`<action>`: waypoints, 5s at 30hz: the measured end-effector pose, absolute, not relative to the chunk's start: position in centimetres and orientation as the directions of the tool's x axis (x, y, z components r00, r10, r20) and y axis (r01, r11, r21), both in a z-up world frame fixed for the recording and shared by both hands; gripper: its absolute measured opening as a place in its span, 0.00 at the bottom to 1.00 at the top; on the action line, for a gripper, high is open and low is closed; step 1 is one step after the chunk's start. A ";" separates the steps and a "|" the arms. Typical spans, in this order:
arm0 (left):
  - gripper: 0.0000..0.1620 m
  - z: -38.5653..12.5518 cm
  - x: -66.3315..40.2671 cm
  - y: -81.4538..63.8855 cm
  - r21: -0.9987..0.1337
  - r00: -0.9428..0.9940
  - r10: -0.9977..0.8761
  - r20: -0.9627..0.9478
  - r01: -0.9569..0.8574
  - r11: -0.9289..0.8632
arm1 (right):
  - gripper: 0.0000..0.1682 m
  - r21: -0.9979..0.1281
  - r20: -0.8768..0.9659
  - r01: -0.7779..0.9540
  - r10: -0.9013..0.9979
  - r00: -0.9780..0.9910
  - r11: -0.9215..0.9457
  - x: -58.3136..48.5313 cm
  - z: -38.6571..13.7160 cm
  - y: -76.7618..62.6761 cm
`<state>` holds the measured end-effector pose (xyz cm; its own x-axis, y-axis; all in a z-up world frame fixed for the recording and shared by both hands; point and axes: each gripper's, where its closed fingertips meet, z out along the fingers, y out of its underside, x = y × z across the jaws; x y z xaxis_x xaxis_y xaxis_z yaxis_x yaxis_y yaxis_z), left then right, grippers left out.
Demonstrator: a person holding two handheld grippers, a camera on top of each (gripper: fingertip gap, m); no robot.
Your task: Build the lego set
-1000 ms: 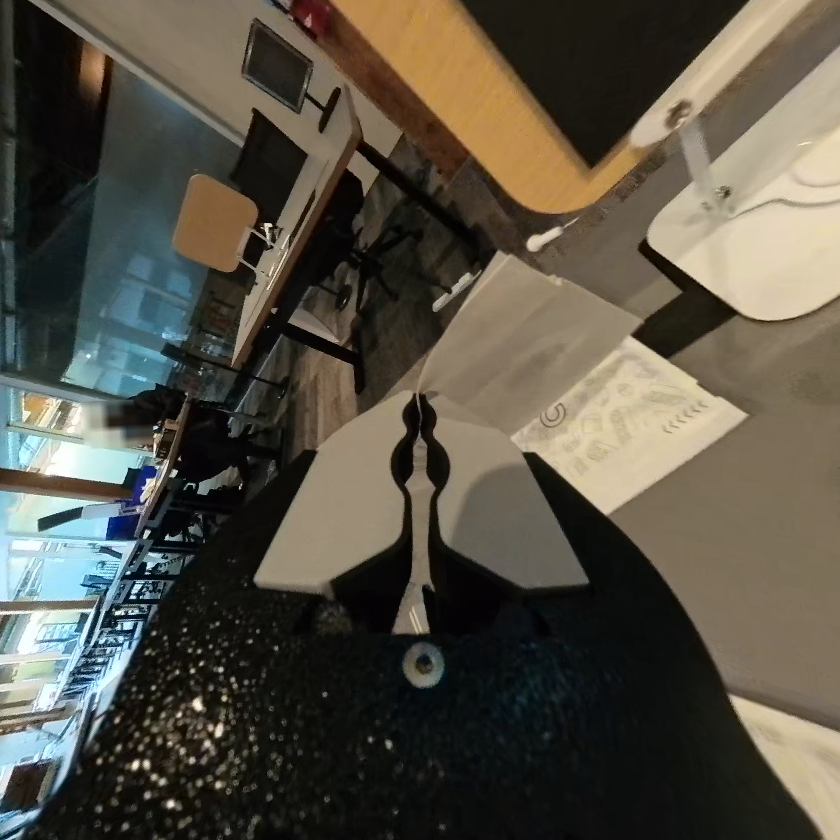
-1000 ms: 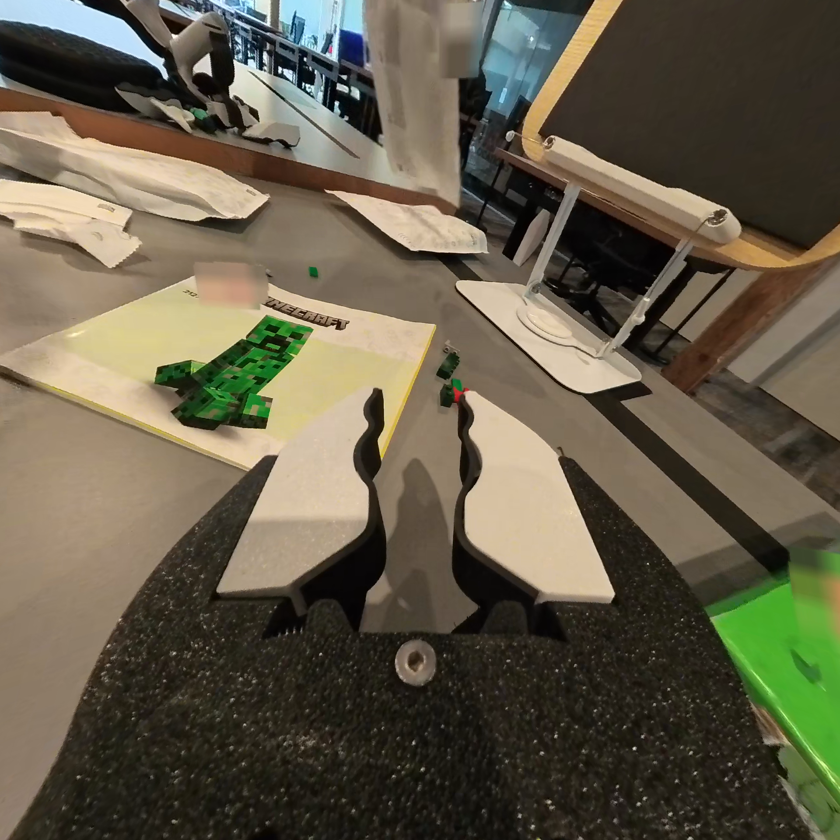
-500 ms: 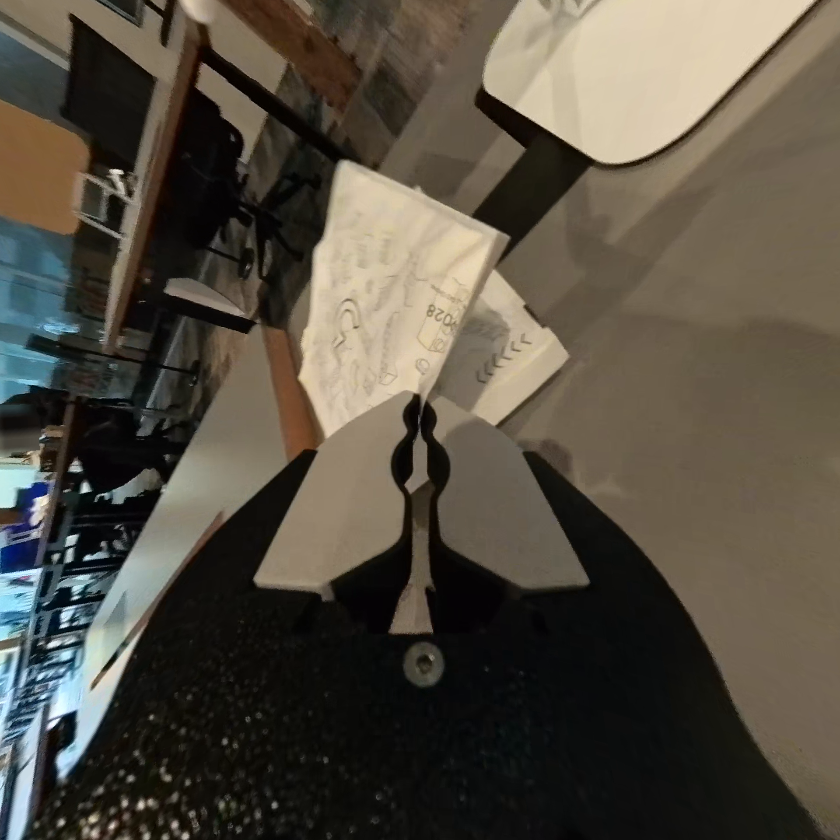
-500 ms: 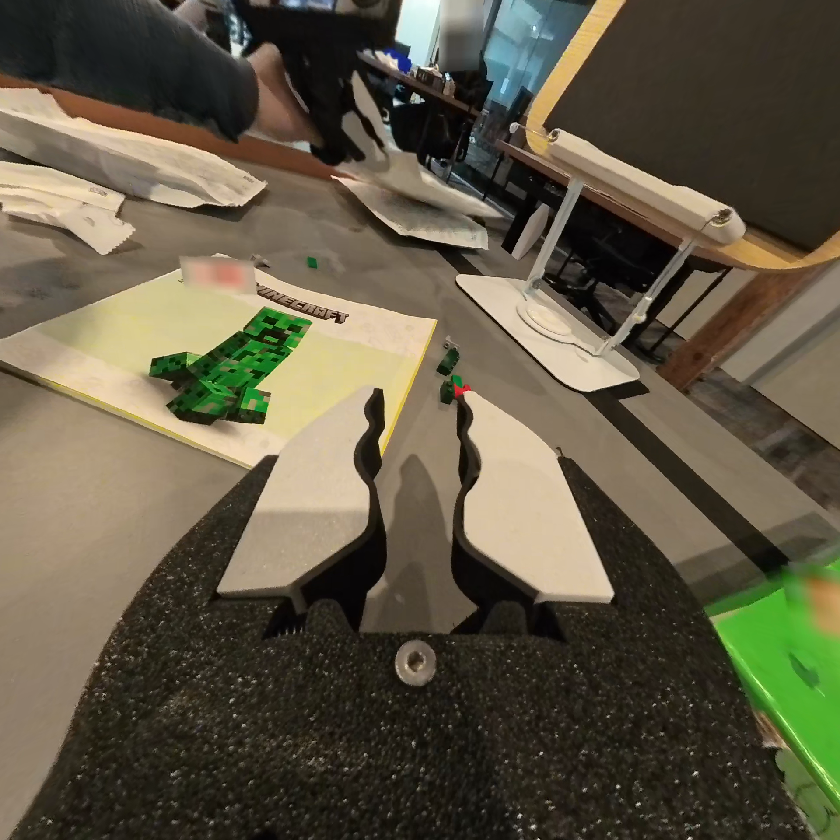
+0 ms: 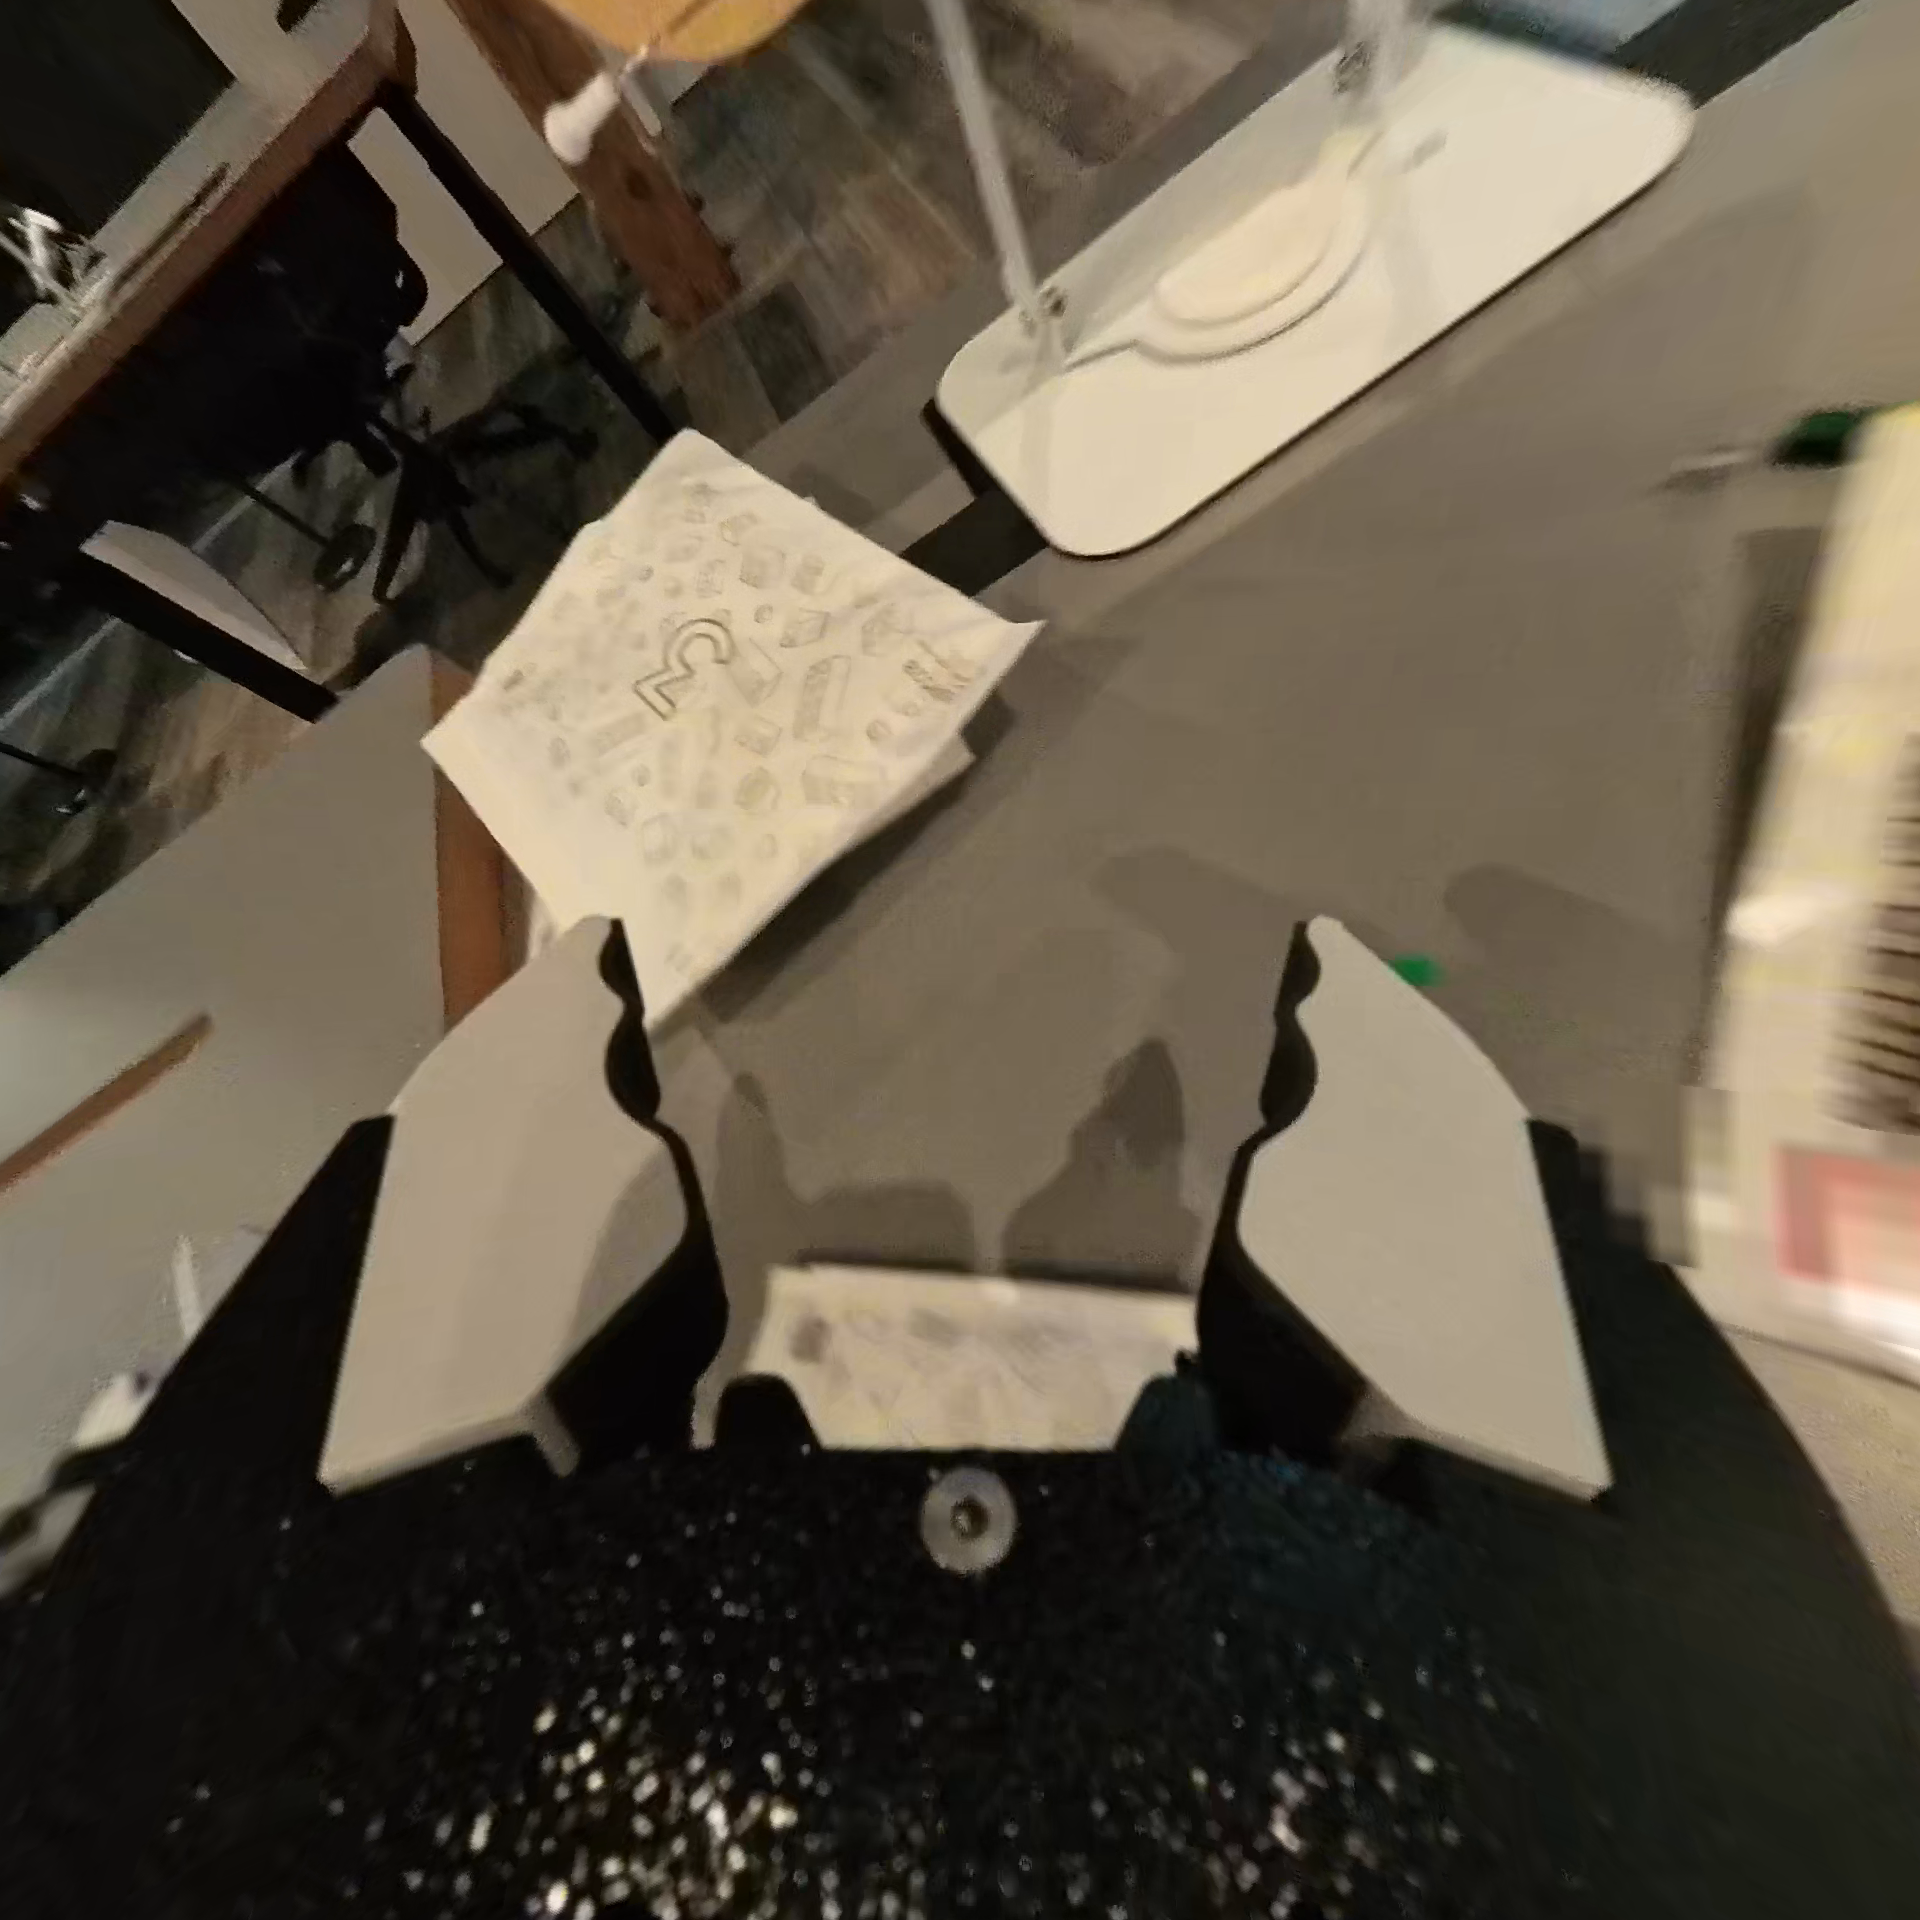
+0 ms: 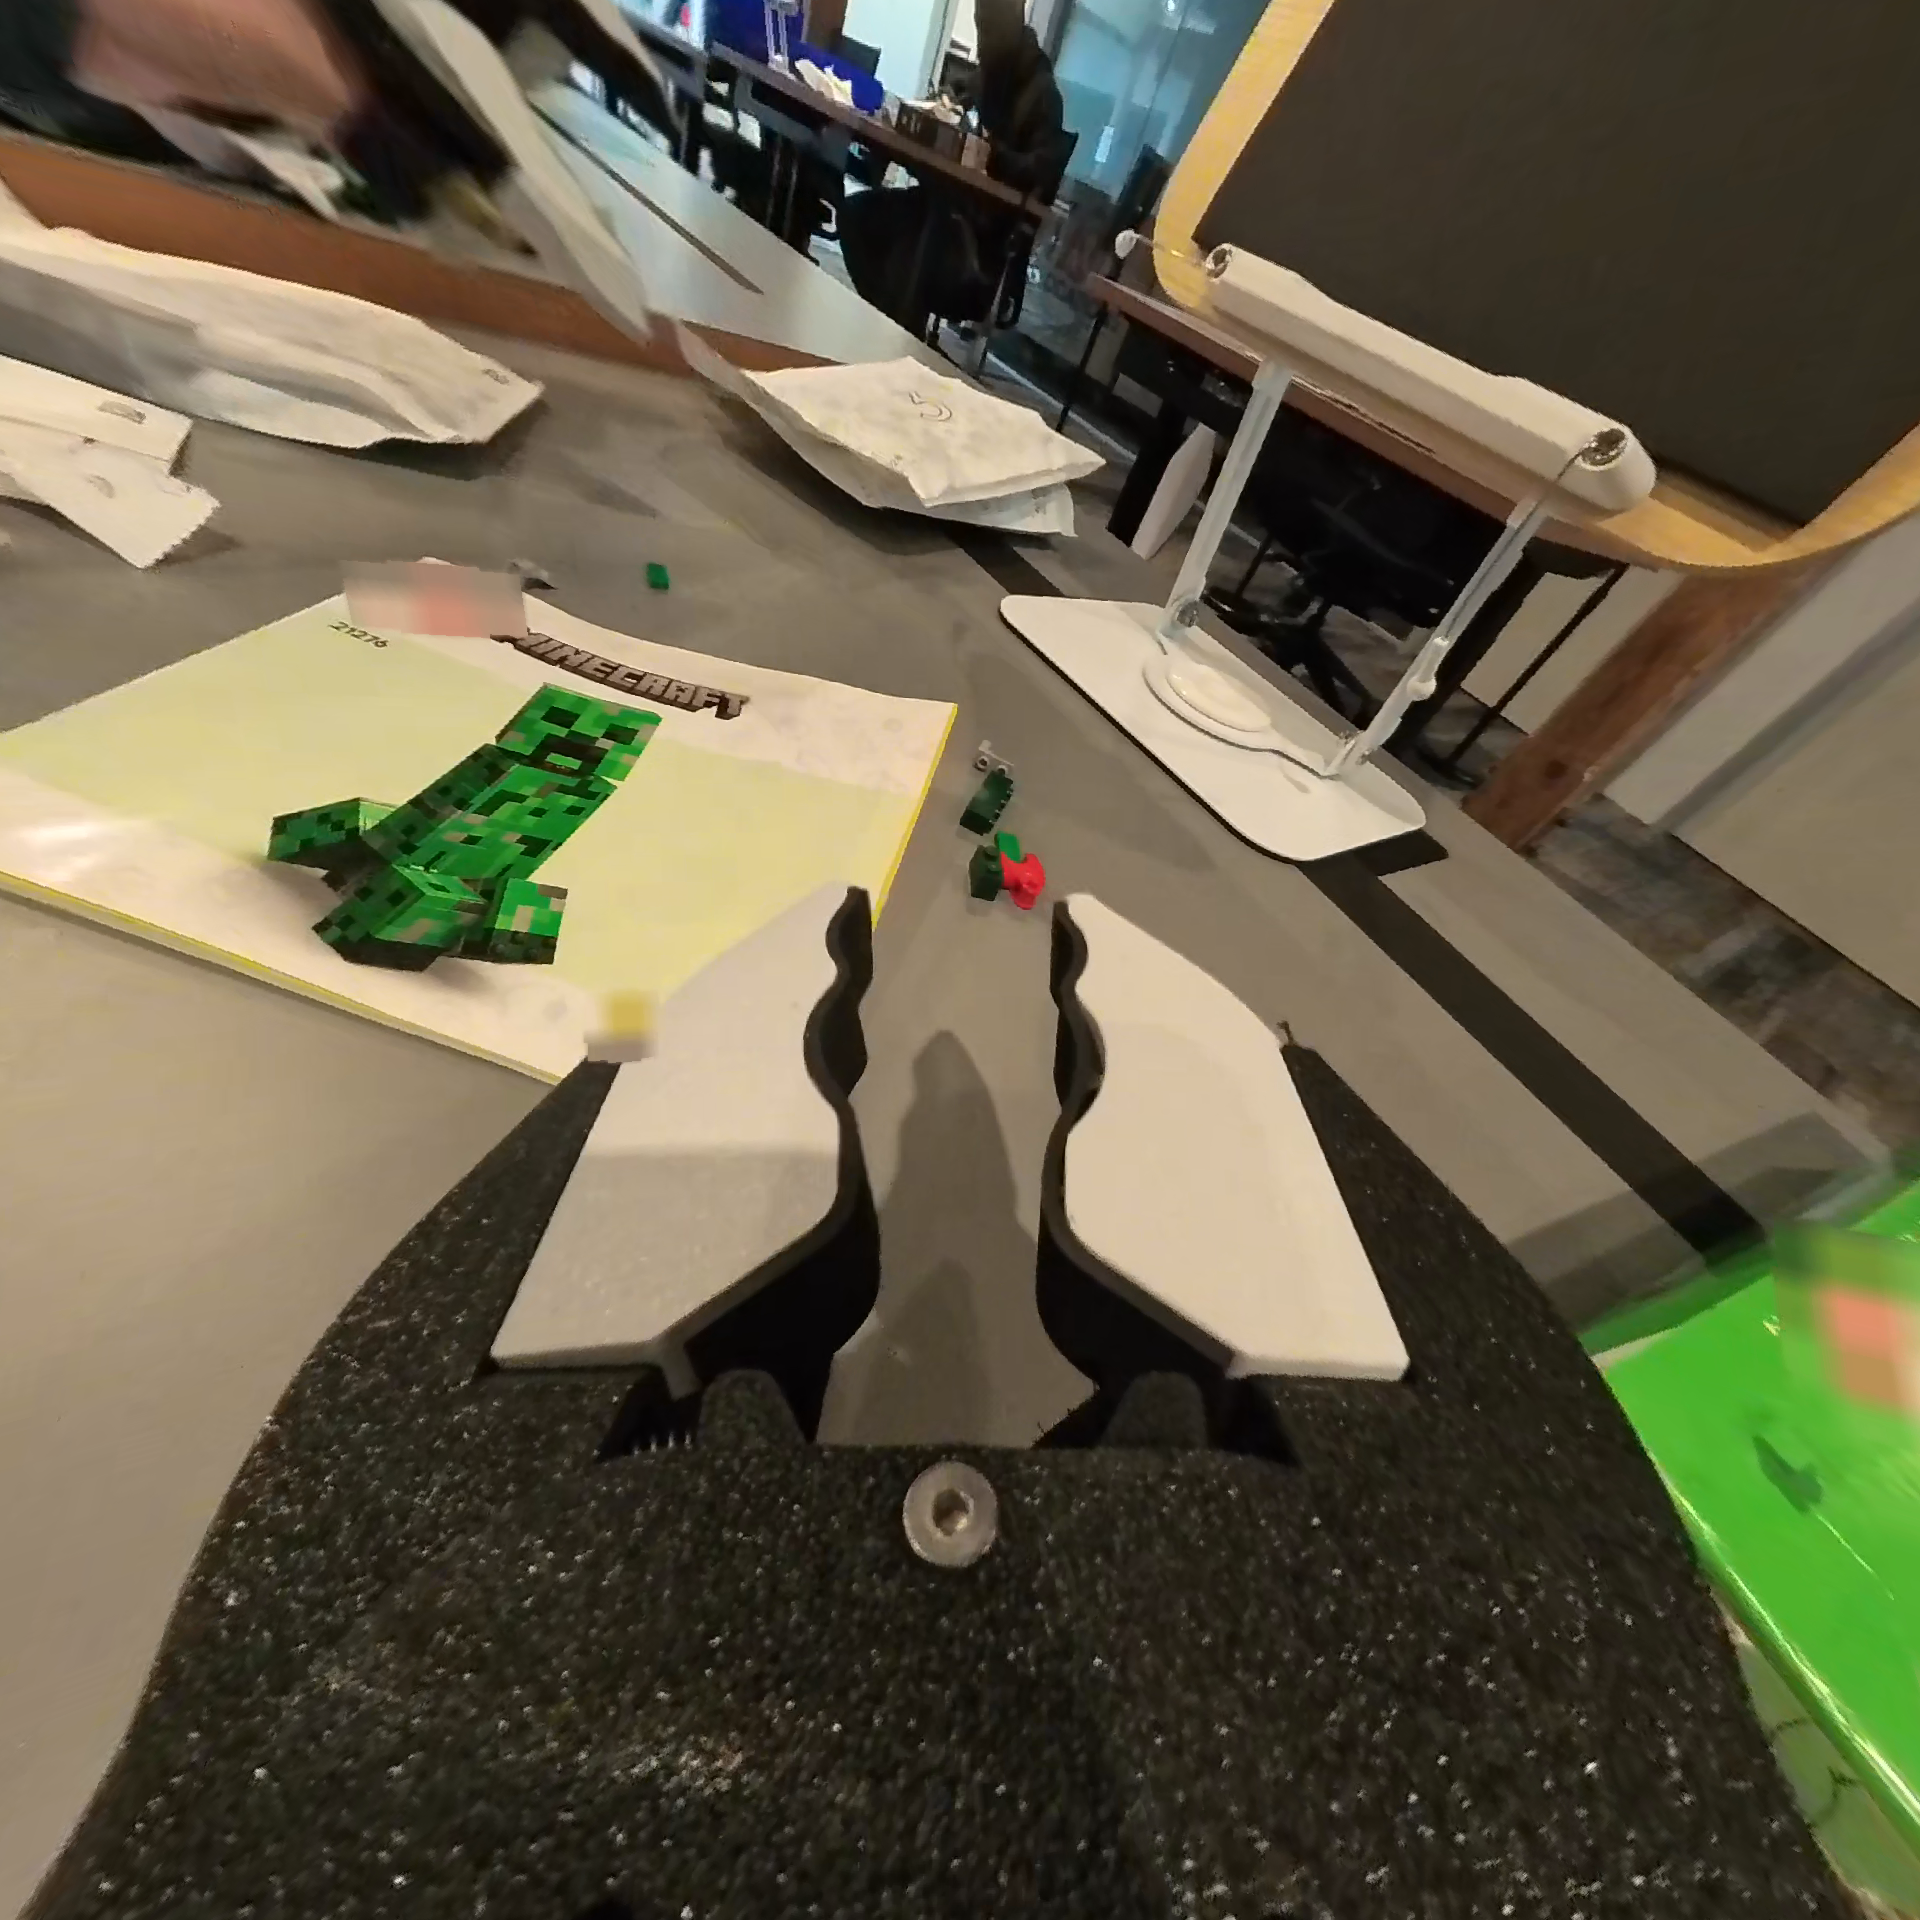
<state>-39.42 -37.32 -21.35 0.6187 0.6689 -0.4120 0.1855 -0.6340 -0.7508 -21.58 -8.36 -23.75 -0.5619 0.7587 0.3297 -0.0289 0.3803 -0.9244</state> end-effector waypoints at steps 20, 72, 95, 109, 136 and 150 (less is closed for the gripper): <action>0.64 -26.6 -17.2 -24.4 -0.789 0.826 0.564 0.018 0.358 -0.500 | 0.20 -0.640 -0.193 0.603 0.660 -0.726 0.476 -22.6 -29.2 -11.7; 0.48 -20.4 -11.3 -11.5 -0.958 0.964 0.252 -0.087 -0.012 -0.286 | 0.00 -0.910 -0.136 0.392 0.799 -0.586 0.133 -13.2 -20.6 -10.8; 0.47 -20.0 -11.2 -10.9 -0.966 0.982 0.183 -0.047 0.001 -0.257 | 0.00 -0.911 -0.138 0.393 0.807 -0.574 0.124 -13.4 -21.1 -10.6; 0.08 -20.4 -9.5 -10.5 -0.953 0.992 0.085 -0.089 -0.060 -0.296 | 0.00 -0.911 -0.156 0.401 0.822 -0.548 0.094 -13.7 -21.4 -10.2; 0.00 -15.4 -13.2 -20.6 -0.999 0.938 0.347 0.024 0.010 0.041 | 0.10 -0.885 -0.125 0.422 0.773 -0.622 0.196 -12.1 -23.8 -9.6; 0.00 -19.1 -12.1 -35.6 -0.995 0.669 0.737 0.096 0.082 0.055 | 0.14 -0.746 0.041 0.384 0.613 -0.789 0.545 -12.7 -29.2 -14.8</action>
